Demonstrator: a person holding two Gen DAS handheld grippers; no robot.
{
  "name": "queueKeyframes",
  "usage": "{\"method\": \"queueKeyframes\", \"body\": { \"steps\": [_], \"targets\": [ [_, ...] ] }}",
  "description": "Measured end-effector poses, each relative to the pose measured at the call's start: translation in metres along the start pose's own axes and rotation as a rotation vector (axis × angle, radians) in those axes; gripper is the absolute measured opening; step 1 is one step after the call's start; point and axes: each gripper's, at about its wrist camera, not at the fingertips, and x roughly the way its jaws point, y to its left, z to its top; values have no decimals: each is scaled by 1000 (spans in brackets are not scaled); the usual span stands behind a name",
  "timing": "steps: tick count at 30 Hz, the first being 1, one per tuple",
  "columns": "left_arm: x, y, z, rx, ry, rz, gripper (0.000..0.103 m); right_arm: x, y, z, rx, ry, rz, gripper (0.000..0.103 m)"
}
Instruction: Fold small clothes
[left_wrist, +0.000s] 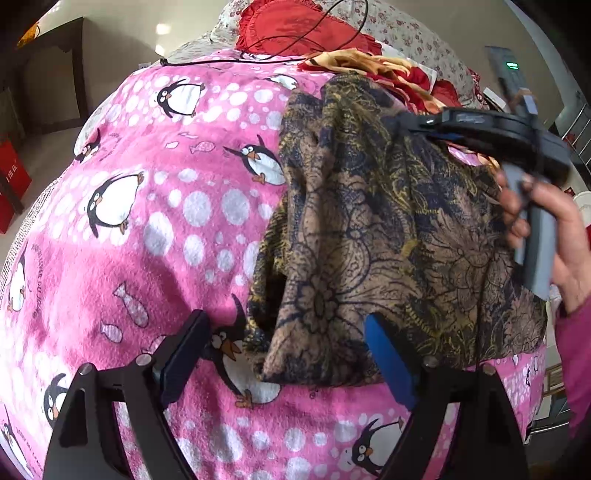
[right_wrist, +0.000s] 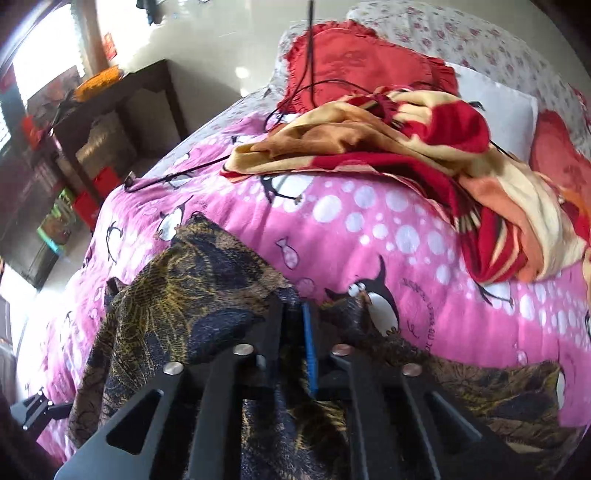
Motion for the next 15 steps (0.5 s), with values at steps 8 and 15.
{"method": "queueKeyframes", "body": {
  "steps": [8, 15],
  "targets": [
    [3, -10, -1, 9, -8, 27, 89, -51, 31, -49, -103, 18, 82, 26],
    [-5, -16, 3, 16, -18, 38, 89, -14, 24, -83, -33, 162, 57, 27]
  ]
}}
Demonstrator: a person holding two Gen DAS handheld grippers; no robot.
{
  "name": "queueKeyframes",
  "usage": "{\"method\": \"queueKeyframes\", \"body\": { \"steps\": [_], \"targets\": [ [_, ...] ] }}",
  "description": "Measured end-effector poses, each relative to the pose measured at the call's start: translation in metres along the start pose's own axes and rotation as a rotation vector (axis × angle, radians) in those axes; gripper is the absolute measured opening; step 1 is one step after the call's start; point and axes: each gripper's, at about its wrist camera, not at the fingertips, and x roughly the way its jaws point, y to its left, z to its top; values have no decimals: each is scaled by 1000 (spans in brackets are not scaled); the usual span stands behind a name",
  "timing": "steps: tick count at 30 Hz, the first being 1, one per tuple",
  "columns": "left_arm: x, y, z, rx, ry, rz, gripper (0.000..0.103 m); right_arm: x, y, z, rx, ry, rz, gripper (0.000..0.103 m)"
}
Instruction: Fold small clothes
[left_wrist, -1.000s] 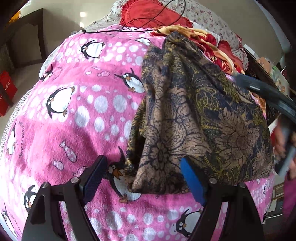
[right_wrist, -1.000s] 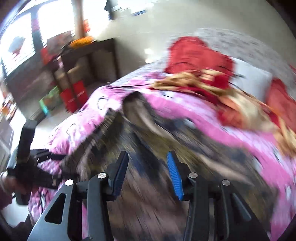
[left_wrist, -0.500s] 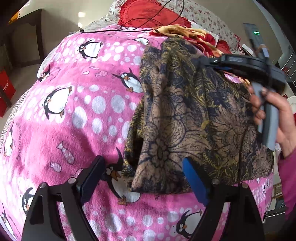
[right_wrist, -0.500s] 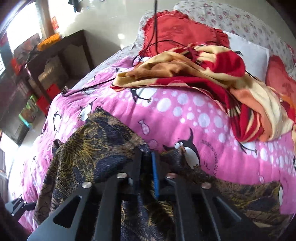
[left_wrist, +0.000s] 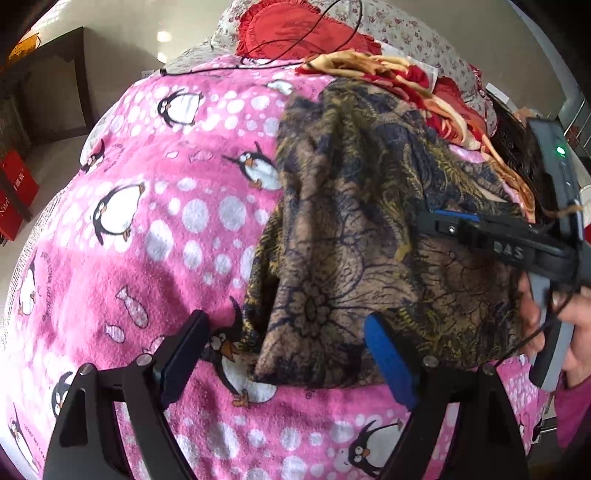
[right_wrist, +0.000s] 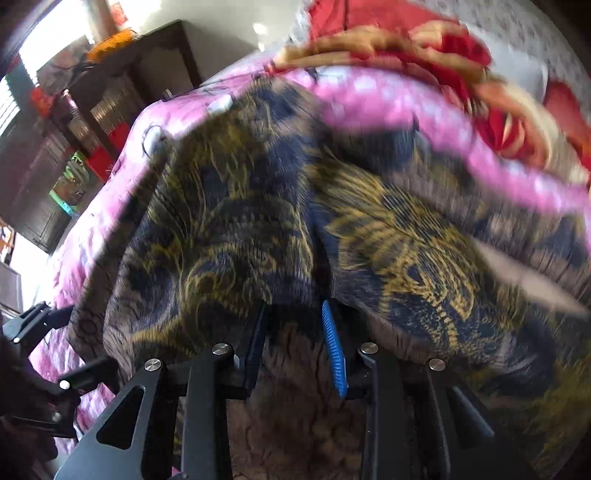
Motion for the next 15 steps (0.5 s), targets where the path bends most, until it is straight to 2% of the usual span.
{"method": "queueKeyframes", "body": {
  "steps": [3, 6, 8, 9, 10, 11, 13, 15],
  "targets": [
    [-5, -1, 5, 1, -26, -7, 89, -21, 3, -5, 8, -30, 45, 31],
    [-6, 0, 9, -9, -30, -49, 86, -41, 3, -12, 6, -71, 41, 32],
    [-3, -1, 10, -16, -18, -80, 74, -50, -3, -16, 17, -78, 41, 33],
    [1, -1, 11, -19, -6, -88, 60, -53, -4, -18, 26, -77, 41, 33],
    [4, -1, 10, -19, 4, -90, 40, -54, -6, -20, 32, -76, 44, 33],
    [9, 0, 11, -19, 24, -85, 32, -56, -8, -20, 43, -76, 55, 33],
    [8, 5, 10, -33, 12, -77, 12, -60, -8, -24, 50, -71, 75, 33],
    [0, 10, 6, -47, 8, -109, 4, -59, -6, -21, 49, -68, 89, 34]
  ]
}}
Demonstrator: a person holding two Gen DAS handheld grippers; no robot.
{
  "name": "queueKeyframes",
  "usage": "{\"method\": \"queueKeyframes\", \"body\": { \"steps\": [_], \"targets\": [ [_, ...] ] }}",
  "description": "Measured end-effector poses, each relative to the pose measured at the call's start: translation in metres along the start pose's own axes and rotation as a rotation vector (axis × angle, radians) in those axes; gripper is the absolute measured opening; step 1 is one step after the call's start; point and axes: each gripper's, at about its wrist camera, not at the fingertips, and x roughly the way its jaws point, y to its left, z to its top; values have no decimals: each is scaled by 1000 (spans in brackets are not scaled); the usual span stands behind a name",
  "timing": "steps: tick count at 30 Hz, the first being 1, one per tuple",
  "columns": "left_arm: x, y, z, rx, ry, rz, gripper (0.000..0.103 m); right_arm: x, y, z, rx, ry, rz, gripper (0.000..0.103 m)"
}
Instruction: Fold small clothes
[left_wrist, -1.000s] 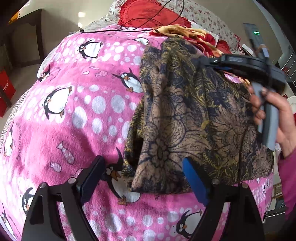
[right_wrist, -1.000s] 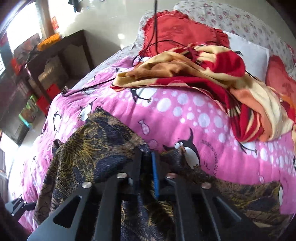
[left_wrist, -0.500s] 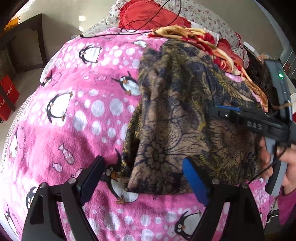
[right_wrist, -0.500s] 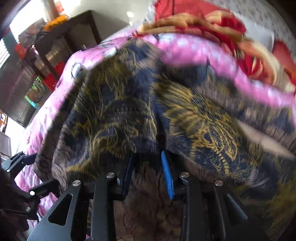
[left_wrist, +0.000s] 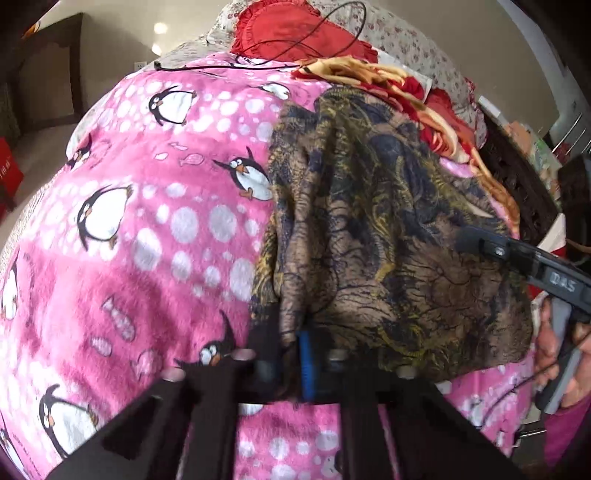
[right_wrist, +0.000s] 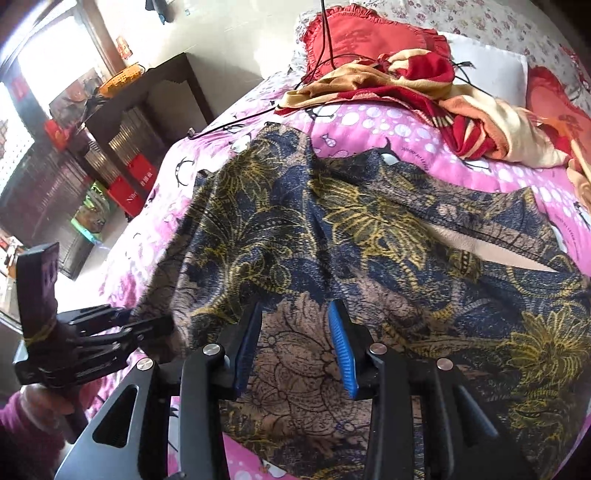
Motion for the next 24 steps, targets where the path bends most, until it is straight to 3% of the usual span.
{"method": "queueKeyframes", "body": {
  "steps": [4, 6, 10, 11, 14, 16, 19, 24],
  "targets": [
    [-9, 5, -12, 10, -3, -6, 4, 15, 23, 26, -21, -4, 36, 39],
    [-6, 9, -17, 3, 9, -1, 4, 25, 35, 42, -23, -15, 50, 50],
    [-8, 12, -21, -16, 5, -5, 8, 54, 56, 72, 19, 10, 71, 55],
    [-7, 13, -21, -24, 12, 4, 10, 65, 62, 81, 26, 26, 62, 60],
    [-7, 15, -22, -38, 10, -6, 22, 91, 78, 97, 5, 68, -22, 64],
    [-8, 13, -23, -33, -1, 5, 41, 105, 89, 103, -37, 92, -79, 68],
    [-7, 9, -23, -20, -9, 19, 58, 127, 102, 106, -79, 131, -162, 75],
    [-5, 1, -23, 4, -2, 30, 66, 146, 116, 98, -136, 121, -258, 91]
  ]
}}
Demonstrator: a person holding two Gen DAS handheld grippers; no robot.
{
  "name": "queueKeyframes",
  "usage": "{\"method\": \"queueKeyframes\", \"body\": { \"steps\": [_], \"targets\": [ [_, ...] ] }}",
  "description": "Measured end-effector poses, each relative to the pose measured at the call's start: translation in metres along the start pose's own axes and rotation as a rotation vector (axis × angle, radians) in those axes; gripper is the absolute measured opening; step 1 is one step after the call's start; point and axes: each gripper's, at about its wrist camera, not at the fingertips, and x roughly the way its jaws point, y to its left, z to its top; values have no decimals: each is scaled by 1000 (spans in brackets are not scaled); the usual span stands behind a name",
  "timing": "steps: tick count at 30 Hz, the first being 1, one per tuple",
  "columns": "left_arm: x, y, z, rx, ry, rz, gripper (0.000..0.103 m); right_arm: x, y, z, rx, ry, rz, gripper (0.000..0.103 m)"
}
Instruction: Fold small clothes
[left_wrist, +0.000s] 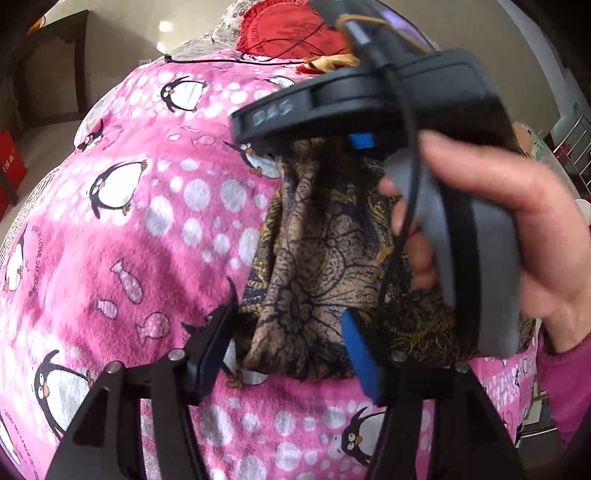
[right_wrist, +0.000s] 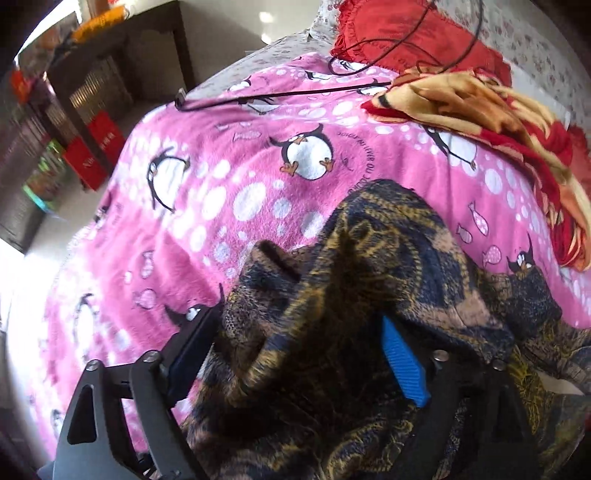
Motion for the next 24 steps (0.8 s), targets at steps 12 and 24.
{"method": "queueKeyframes", "body": {
  "steps": [12, 24],
  "targets": [
    [2, -12, 2, 17, 4, 28, 79, -17, -22, -8, -24, -33, 0, 35],
    [25, -37, 26, 68, -17, 59, 90, -53, -69, -22, 63, -70, 251, 10]
  ]
}}
